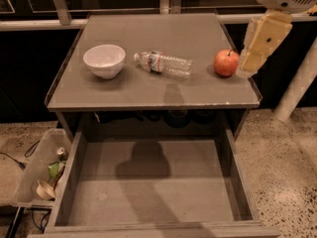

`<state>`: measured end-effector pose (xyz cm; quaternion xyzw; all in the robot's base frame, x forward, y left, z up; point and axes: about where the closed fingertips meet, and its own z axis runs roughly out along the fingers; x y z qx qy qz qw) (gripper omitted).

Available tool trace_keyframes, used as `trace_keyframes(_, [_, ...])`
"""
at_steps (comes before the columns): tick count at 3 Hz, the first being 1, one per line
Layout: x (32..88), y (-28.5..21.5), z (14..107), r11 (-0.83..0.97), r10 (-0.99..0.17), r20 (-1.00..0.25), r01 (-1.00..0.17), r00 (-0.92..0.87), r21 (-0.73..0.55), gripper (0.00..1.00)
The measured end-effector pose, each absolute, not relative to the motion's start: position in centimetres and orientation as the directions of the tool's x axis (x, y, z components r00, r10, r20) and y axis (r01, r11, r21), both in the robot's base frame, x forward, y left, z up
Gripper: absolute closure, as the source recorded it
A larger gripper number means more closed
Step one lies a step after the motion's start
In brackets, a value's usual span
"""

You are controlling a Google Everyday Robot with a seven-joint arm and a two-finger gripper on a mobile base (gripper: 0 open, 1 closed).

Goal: Place water bottle into top drawer

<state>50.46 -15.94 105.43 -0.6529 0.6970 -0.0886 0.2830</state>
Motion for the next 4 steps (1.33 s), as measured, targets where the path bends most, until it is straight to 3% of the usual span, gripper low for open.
trace_keyframes(1, [50.5,-15.9,105.4,0.132,-0.960,-0.279,-0.860,0.013,-0.493,0.00])
trace_keyframes(3, [54.8,-8.9,103.3,0.020,-0.924,-0.347,-0.886,0.160,-0.464,0.00])
trace_keyframes(4, [57.4,-6.7,101.3,0.046,-0.898,-0.414,-0.906,0.147,-0.421,0.00])
